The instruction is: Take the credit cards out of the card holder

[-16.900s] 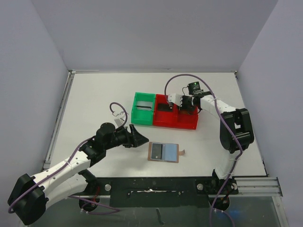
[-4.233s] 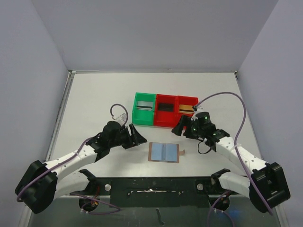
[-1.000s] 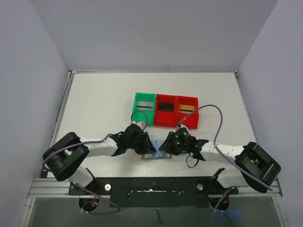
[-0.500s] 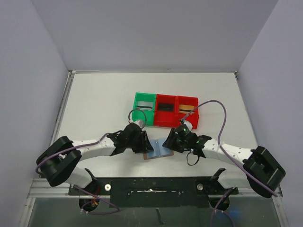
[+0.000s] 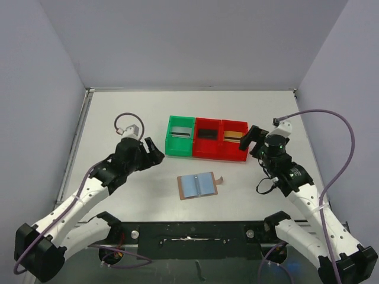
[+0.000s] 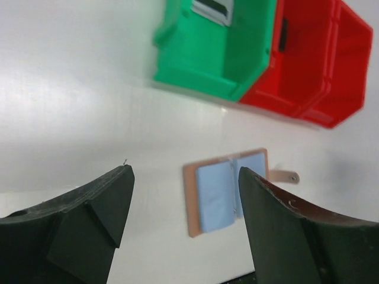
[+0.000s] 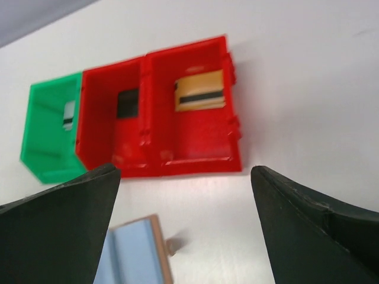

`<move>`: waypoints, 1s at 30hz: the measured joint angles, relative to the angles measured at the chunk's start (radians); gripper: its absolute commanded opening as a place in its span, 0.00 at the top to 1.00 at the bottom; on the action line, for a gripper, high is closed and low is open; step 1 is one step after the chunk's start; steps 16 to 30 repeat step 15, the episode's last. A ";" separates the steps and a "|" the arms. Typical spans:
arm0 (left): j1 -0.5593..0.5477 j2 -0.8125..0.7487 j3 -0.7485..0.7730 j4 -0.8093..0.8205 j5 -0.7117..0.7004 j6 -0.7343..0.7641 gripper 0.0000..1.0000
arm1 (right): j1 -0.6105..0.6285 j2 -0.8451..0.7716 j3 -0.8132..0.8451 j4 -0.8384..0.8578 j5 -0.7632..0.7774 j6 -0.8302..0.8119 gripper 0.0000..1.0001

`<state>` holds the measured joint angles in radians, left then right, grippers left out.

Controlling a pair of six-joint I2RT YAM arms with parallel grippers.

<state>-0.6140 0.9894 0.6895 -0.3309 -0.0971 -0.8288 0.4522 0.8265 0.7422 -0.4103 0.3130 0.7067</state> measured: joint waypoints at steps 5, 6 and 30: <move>0.156 -0.086 0.109 -0.166 -0.093 0.108 0.26 | -0.184 0.009 0.113 -0.034 -0.023 -0.192 0.02; 0.174 -0.093 0.151 -0.199 -0.119 0.129 0.26 | -0.207 0.021 0.154 -0.048 -0.029 -0.224 0.02; 0.195 -0.163 0.467 -0.312 -0.324 0.246 0.25 | -0.217 -0.018 0.322 -0.058 -0.074 -0.311 0.02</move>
